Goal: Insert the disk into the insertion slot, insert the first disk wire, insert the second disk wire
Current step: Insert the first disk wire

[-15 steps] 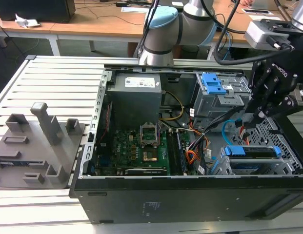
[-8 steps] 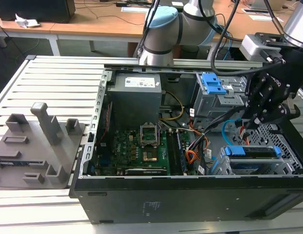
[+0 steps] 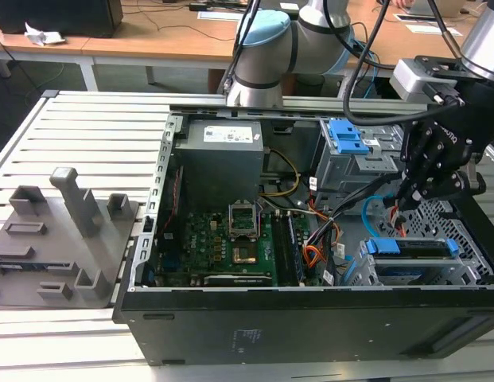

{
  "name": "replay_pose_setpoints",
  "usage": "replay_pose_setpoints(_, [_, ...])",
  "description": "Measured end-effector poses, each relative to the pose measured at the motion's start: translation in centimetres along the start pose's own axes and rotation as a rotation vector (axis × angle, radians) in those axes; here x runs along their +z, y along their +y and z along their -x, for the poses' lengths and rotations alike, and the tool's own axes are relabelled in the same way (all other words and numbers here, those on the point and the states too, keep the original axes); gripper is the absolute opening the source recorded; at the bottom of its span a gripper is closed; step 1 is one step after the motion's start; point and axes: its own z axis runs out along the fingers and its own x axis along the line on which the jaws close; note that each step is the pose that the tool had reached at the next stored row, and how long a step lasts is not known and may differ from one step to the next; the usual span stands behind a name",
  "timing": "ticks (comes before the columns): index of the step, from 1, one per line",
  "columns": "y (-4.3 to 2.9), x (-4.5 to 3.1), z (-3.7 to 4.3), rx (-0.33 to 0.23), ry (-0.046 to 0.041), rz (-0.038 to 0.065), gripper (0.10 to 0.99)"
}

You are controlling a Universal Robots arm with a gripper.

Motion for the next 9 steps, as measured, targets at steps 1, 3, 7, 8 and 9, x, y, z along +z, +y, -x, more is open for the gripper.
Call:
replay_pose_setpoints(1, [0.0, 0.0, 0.0, 0.0, 0.0, 0.0, 0.216])
replay_pose_setpoints(3, [0.0, 0.0, 0.0, 0.0, 0.0002, 0.0, 0.165])
replay_pose_setpoints(7, [0.0, 0.0, 0.0, 0.0, 0.0003, 0.0, 0.165])
replay_pose_setpoints(8, [0.0, 0.0, 0.0, 0.0, 0.0004, 0.0, 0.165])
replay_pose_setpoints(9, [-0.08, 0.0, 0.01, 0.0, 0.0005, 0.0, 0.165])
